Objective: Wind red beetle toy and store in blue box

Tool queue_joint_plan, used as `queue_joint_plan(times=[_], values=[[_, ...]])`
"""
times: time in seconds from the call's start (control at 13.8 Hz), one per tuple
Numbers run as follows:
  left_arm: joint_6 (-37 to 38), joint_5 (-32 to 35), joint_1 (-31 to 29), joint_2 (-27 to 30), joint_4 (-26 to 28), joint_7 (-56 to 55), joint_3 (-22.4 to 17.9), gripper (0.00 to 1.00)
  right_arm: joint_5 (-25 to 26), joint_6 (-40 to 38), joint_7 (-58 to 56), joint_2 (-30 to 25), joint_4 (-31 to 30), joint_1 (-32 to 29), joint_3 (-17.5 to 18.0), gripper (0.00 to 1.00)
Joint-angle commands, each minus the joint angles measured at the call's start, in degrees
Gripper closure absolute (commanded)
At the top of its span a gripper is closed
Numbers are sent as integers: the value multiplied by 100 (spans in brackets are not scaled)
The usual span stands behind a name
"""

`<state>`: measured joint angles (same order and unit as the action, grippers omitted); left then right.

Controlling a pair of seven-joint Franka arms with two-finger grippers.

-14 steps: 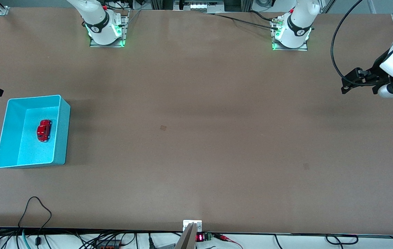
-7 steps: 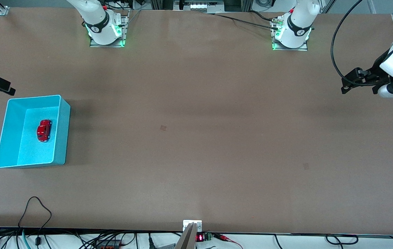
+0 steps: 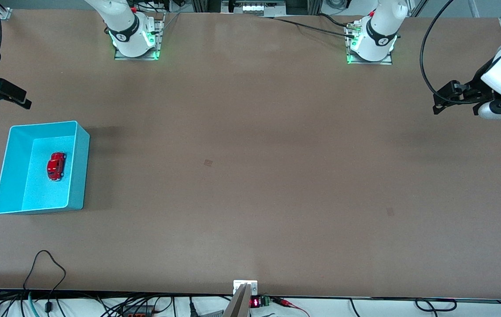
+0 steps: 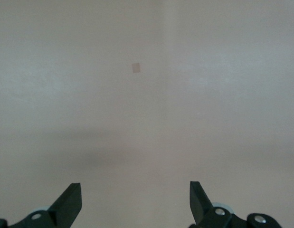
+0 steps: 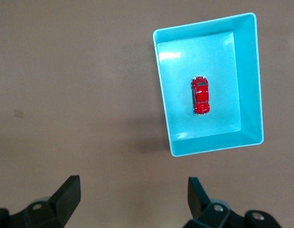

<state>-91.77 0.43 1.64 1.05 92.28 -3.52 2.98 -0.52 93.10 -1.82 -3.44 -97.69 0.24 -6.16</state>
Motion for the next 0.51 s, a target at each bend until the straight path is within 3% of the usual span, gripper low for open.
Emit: queue_joint_plan(times=[0.0, 0.43], values=[[115, -79, 3, 18, -114, 71, 18, 0, 96, -38, -3, -210, -145, 12, 10, 0], [168, -79, 12, 27, -131, 62, 18, 0, 87, -135, -3, -219, -128, 20, 10, 0]])
